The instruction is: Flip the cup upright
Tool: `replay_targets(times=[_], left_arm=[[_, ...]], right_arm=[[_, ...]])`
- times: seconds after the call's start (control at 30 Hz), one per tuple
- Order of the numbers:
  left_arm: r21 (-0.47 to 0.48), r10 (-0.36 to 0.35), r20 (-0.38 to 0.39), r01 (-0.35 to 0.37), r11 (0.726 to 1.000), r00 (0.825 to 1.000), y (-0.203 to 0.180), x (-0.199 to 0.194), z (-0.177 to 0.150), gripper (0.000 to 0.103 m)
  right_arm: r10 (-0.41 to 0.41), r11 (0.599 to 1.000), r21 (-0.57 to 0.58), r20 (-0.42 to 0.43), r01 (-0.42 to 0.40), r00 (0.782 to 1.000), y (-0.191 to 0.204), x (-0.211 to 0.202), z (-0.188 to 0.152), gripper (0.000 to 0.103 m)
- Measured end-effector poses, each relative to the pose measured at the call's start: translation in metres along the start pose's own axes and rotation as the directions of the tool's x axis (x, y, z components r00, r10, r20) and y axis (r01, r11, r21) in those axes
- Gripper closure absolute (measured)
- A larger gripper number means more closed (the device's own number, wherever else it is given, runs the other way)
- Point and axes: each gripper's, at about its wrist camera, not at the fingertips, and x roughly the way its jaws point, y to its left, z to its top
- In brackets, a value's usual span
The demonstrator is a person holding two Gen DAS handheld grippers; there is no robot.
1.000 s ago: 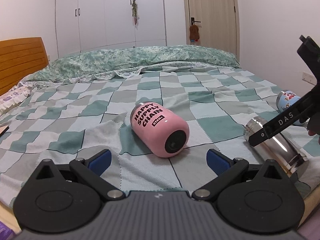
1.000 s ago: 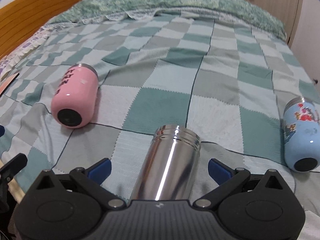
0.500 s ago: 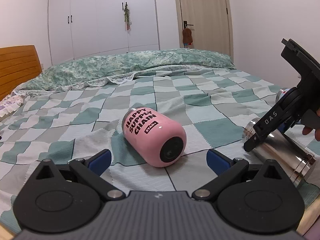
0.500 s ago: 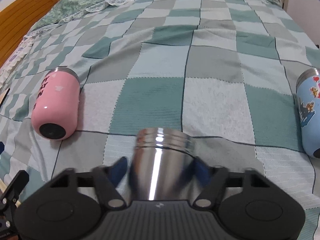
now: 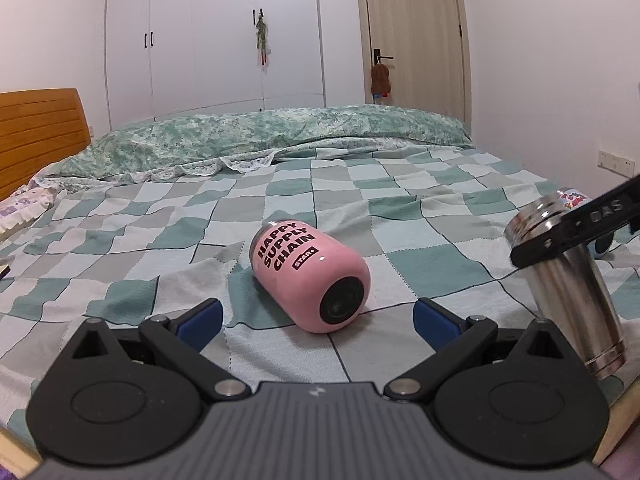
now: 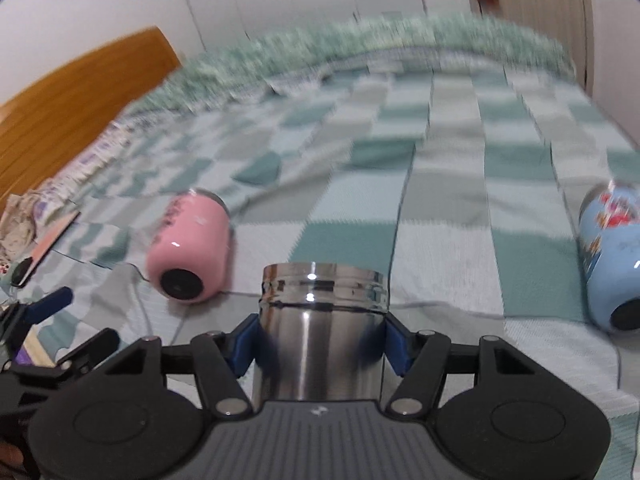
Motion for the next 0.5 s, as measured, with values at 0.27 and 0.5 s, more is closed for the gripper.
replay_targets(times=[0.27, 0.5], left_arm=[[-0.022, 0.019, 0.019, -0.019, 1.000, 1.000, -0.001, -0.018, 0.001, 0.000], [-0.035, 0.055, 0.033, -0.054, 0.998, 0.998, 0.000, -0.030, 0.001, 0.000]], right_arm=[[0.031, 0.983, -0.183, 0.288, 0.024, 0.957, 0.036, -0.040, -0.012, 0.041], [0.033, 0.948, -0.300, 0.438, 0.111, 0.899, 0.071, -0.024, -0.014, 0.041]])
